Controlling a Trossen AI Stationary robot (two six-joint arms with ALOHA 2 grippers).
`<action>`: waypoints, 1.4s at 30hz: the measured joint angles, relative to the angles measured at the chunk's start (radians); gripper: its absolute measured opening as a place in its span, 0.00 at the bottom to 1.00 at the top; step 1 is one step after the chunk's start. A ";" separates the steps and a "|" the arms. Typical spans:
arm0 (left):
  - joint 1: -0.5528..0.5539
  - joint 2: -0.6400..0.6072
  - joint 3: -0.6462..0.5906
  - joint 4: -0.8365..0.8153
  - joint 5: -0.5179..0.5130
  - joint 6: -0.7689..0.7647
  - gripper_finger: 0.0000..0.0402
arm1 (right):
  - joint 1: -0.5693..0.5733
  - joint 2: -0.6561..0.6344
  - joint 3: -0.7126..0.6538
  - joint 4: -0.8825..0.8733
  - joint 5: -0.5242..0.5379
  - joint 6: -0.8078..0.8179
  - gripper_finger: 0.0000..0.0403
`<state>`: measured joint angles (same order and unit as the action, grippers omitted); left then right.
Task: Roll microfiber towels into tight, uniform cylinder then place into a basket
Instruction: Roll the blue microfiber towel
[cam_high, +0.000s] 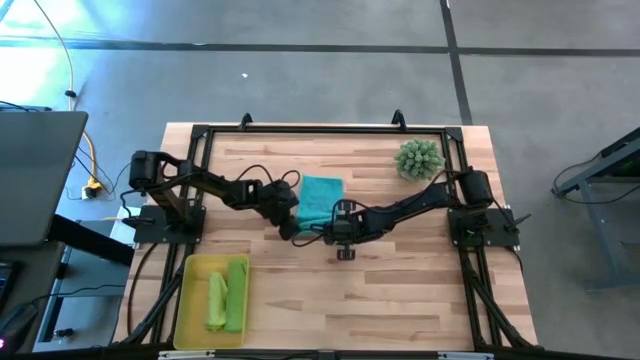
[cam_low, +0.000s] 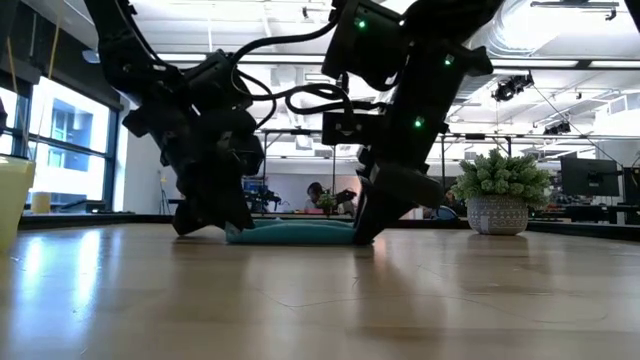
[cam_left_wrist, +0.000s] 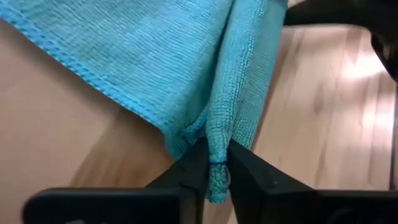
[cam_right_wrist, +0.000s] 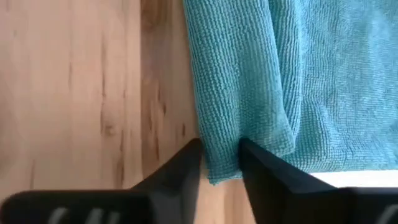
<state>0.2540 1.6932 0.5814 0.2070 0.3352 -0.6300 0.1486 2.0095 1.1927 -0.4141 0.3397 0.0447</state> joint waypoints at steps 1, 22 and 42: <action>0.002 -0.007 0.000 -0.009 0.013 0.010 0.14 | 0.000 0.000 0.000 -0.001 -0.010 0.005 0.23; -0.056 -0.241 0.001 -0.131 0.082 0.645 0.32 | -0.029 -0.025 -0.005 -0.019 -0.339 0.288 0.00; -0.316 -0.083 0.004 -0.015 -0.502 1.052 0.32 | -0.069 -0.048 -0.007 0.057 -0.510 0.367 0.00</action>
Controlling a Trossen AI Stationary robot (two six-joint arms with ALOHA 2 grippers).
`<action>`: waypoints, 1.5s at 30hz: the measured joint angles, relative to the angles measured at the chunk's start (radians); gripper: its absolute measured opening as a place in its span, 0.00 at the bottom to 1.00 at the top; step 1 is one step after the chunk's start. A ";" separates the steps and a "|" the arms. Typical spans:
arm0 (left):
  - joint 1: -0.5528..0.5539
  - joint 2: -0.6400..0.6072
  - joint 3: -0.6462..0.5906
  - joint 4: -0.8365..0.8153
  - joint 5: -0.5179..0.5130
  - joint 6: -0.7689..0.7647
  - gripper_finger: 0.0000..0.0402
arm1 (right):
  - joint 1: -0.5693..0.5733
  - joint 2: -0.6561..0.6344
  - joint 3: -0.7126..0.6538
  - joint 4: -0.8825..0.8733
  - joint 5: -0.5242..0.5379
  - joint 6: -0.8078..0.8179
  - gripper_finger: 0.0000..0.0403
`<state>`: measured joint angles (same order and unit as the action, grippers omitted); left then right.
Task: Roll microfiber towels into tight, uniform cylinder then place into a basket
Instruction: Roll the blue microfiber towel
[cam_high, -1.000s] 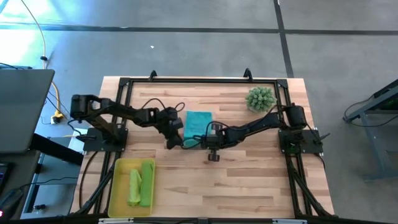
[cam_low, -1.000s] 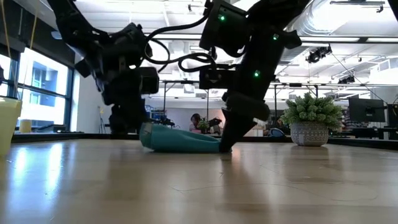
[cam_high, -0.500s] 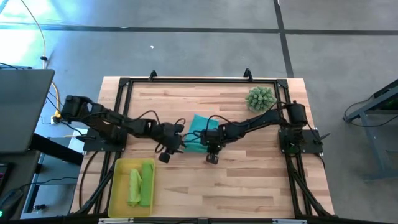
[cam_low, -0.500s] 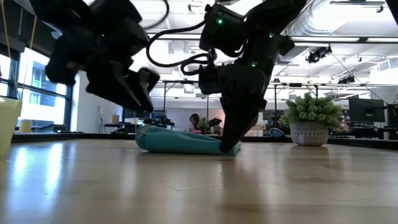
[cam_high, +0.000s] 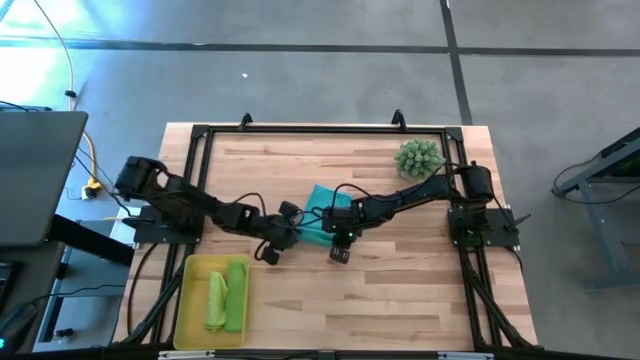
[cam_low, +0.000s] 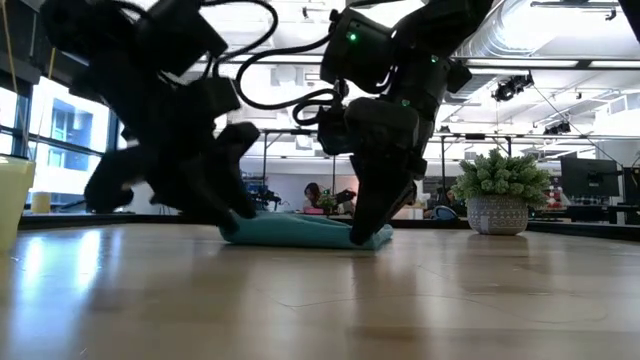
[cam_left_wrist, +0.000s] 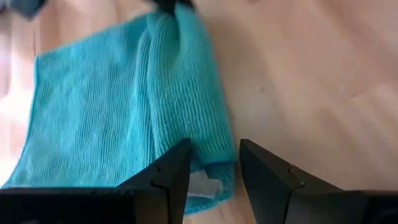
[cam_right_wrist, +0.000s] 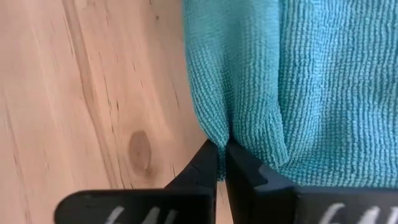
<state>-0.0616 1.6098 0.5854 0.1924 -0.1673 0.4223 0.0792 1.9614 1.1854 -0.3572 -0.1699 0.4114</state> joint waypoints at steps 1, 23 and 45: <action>0.000 0.010 0.000 -0.001 -0.014 0.001 0.32 | 0.000 0.000 0.000 0.002 0.000 0.000 0.00; 0.023 0.096 0.002 0.003 0.664 -0.704 0.04 | 0.002 0.002 0.005 0.138 -0.226 0.035 0.00; 0.085 0.122 0.006 0.034 0.640 -1.111 0.02 | 0.005 0.009 0.006 0.058 -0.117 -0.041 0.20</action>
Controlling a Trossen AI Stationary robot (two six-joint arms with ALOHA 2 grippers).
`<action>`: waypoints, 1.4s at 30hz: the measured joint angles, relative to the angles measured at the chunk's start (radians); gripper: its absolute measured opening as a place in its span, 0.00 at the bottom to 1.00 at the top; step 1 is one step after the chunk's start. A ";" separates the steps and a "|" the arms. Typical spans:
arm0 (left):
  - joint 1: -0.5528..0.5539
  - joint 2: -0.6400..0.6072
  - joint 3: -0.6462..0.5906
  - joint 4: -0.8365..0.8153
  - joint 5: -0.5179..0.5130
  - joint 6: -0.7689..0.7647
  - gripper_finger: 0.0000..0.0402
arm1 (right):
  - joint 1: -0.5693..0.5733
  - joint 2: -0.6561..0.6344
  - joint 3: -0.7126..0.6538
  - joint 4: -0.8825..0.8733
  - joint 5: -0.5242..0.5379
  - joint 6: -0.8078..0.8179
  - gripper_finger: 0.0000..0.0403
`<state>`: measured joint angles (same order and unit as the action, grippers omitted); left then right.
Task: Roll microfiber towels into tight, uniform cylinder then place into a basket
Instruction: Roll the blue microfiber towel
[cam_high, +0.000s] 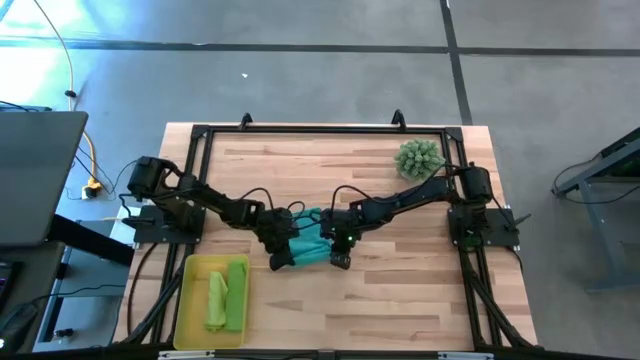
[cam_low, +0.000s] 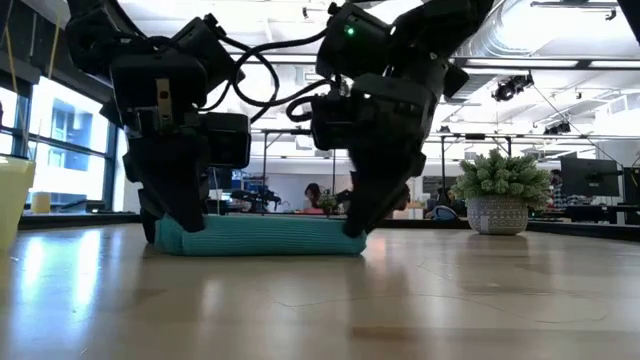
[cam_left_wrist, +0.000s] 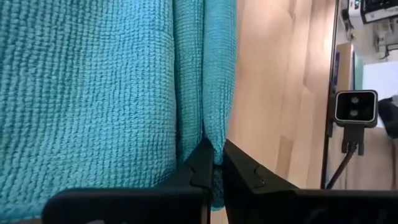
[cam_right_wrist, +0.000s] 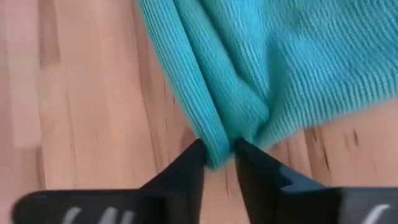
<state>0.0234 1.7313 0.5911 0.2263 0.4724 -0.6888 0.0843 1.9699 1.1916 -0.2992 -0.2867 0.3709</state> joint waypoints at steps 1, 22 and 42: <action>-0.001 0.000 0.000 0.000 -0.005 0.000 0.02 | -0.004 -0.006 0.008 -0.032 -0.002 -0.015 0.23; -0.001 0.001 0.000 -0.002 -0.036 -0.021 0.02 | 0.215 -0.028 0.101 -0.164 0.504 -0.480 0.29; -0.017 0.001 0.001 0.000 -0.038 -0.054 0.02 | 0.230 0.101 0.106 -0.111 0.514 -0.520 0.28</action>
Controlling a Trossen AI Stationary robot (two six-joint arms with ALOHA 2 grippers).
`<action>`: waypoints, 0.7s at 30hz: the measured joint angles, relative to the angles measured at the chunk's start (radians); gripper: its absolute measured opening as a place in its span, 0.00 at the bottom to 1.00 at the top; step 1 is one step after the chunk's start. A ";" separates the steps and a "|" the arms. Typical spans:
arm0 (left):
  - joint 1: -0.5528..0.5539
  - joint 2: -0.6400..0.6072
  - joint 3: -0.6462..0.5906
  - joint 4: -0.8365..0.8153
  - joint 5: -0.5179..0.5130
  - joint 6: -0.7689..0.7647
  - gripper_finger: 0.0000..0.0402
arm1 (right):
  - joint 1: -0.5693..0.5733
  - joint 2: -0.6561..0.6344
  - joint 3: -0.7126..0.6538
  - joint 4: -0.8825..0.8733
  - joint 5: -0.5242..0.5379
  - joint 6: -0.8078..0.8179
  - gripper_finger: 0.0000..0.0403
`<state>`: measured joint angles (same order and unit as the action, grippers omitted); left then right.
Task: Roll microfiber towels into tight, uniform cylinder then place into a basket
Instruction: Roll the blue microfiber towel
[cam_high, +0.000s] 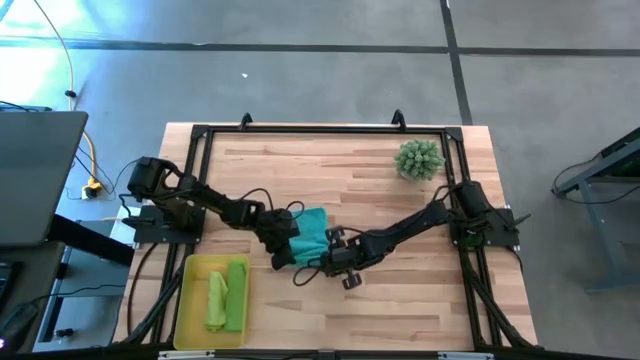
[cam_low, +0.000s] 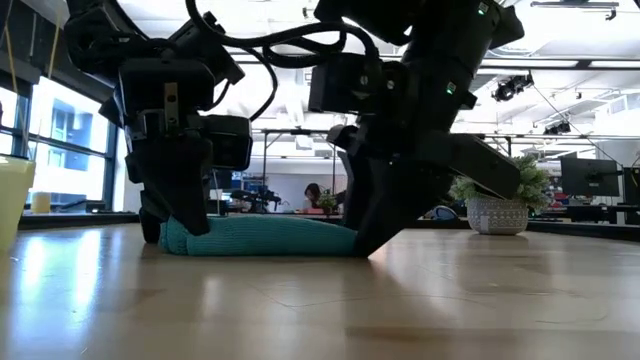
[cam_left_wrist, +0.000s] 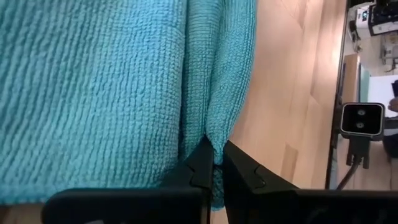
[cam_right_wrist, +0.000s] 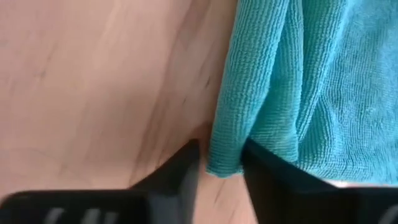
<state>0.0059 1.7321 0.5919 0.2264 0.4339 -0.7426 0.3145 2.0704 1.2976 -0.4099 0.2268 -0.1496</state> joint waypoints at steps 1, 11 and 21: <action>0.000 -0.001 0.000 0.000 0.009 0.000 0.02 | 0.000 0.001 0.000 0.000 -0.003 0.013 0.24; 0.006 0.001 -0.002 0.037 0.152 -0.087 0.02 | -0.028 -0.015 -0.002 -0.019 -0.145 0.037 0.02; 0.003 -0.006 -0.004 0.042 0.237 -0.172 0.02 | -0.176 -0.030 -0.008 0.067 -0.675 0.106 0.00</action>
<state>0.0093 1.7258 0.5880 0.2687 0.6710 -0.9148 0.1384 2.0403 1.2900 -0.3426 -0.4487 -0.0435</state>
